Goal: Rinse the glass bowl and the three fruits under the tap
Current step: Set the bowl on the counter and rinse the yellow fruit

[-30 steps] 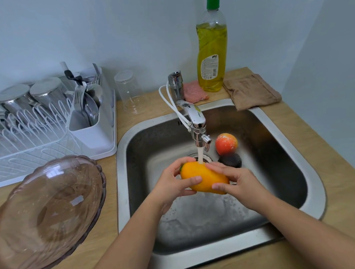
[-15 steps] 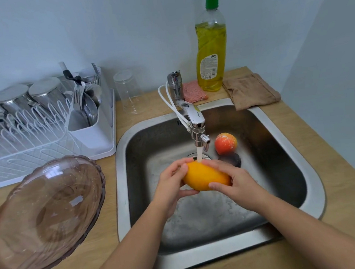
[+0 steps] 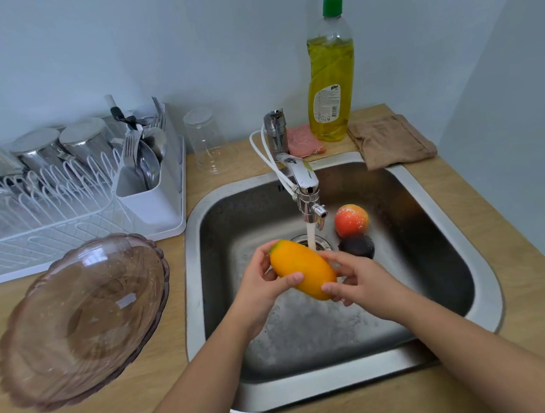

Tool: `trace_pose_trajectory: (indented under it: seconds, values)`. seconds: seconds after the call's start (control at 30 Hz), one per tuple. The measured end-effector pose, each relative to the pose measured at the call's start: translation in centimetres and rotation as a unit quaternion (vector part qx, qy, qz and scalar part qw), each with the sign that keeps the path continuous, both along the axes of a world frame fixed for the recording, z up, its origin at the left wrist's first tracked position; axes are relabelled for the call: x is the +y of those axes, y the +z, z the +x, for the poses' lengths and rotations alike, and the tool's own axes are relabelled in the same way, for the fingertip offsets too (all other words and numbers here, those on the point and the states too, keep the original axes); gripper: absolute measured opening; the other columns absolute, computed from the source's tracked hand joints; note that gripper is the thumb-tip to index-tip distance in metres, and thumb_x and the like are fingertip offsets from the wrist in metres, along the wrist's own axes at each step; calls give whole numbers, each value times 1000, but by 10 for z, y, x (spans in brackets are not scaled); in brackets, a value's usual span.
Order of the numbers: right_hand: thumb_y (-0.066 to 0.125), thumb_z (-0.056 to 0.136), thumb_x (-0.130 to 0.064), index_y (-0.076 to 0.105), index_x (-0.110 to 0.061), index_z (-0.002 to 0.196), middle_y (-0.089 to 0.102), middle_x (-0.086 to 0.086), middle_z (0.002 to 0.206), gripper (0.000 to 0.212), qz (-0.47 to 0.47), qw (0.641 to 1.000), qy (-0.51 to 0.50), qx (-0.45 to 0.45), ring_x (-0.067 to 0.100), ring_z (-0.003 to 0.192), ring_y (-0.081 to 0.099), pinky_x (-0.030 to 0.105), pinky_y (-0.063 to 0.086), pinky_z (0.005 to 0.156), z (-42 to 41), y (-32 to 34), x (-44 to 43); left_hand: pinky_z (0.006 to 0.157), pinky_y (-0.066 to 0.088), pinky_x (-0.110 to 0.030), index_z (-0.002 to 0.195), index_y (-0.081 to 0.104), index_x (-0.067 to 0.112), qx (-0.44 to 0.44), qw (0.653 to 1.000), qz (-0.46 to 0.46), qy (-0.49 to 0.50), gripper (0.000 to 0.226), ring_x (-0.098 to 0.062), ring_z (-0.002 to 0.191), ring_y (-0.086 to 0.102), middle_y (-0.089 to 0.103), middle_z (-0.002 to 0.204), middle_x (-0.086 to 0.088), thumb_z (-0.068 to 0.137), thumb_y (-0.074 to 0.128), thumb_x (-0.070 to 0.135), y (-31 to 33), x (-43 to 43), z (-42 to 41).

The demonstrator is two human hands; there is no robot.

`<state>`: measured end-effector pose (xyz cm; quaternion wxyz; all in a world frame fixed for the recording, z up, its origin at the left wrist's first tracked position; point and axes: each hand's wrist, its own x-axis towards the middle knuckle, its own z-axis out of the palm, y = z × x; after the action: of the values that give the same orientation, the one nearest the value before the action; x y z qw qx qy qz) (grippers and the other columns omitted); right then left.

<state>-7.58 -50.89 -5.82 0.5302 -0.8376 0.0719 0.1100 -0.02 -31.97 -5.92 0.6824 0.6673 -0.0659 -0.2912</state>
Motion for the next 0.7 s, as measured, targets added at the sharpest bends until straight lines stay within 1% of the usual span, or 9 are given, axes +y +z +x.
trace_pose_trajectory:
  seconds: [0.07,0.13,0.23,0.3,0.37,0.4,0.47,0.6,0.7]
  values:
    - [72,80,-38,39,-41,137,57,-9,123,66,-51,999,2,-2,11,88,66,28,57,79,-1,1,6,76,56,-27,121,51,40,-23,999,24,-10,66,-17,110,56,47,129,4,70,81,13,7,6,-1]
    - [75,77,-39,41,-39,136,56,-12,125,68,-63,998,4,-19,7,93,63,22,55,76,-1,6,14,78,57,-29,121,52,44,-49,997,51,-13,66,-17,108,56,46,128,5,70,82,15,14,13,-2]
    - [76,77,-31,40,-39,136,50,-15,127,69,-24,998,18,-57,6,102,58,22,56,78,1,16,26,85,58,-36,123,50,46,-81,994,70,-8,68,-18,110,56,48,127,6,70,83,20,28,26,-5]
    - [77,77,-26,40,-42,131,50,-12,127,67,3,996,25,-84,5,101,58,19,56,75,2,24,34,89,57,-40,124,48,42,-101,992,75,4,70,-18,112,56,50,126,7,66,84,26,38,35,-8]
    - [78,77,-21,38,-44,128,50,-11,123,69,28,994,26,-101,4,101,58,16,55,71,4,30,43,91,56,-40,122,48,40,-123,989,79,13,70,-16,114,56,52,126,9,62,83,31,49,43,-10]
    - [78,77,-21,38,-44,128,51,-12,121,69,38,993,25,-107,4,101,58,15,55,71,6,34,47,91,55,-39,119,48,40,-133,988,77,13,67,-15,115,56,52,126,10,63,83,30,54,45,-10]
    - [78,76,-21,38,-43,128,52,-13,119,69,51,990,25,-126,4,101,59,17,55,72,8,43,54,91,55,-37,116,49,42,-154,985,70,17,62,-13,114,56,53,126,12,67,84,25,65,51,-11]
    - [79,75,-21,39,-41,129,53,-8,122,70,53,985,15,-164,11,105,60,30,59,80,15,55,64,85,57,-32,117,50,47,-176,982,54,28,62,-12,112,56,52,123,12,71,83,22,78,61,-10]
    - [79,75,-17,39,-36,129,53,-4,124,70,50,986,23,-160,13,105,60,28,58,80,16,50,71,81,58,-28,118,49,47,-172,982,73,31,63,-14,110,58,52,122,11,71,83,23,75,65,-13]
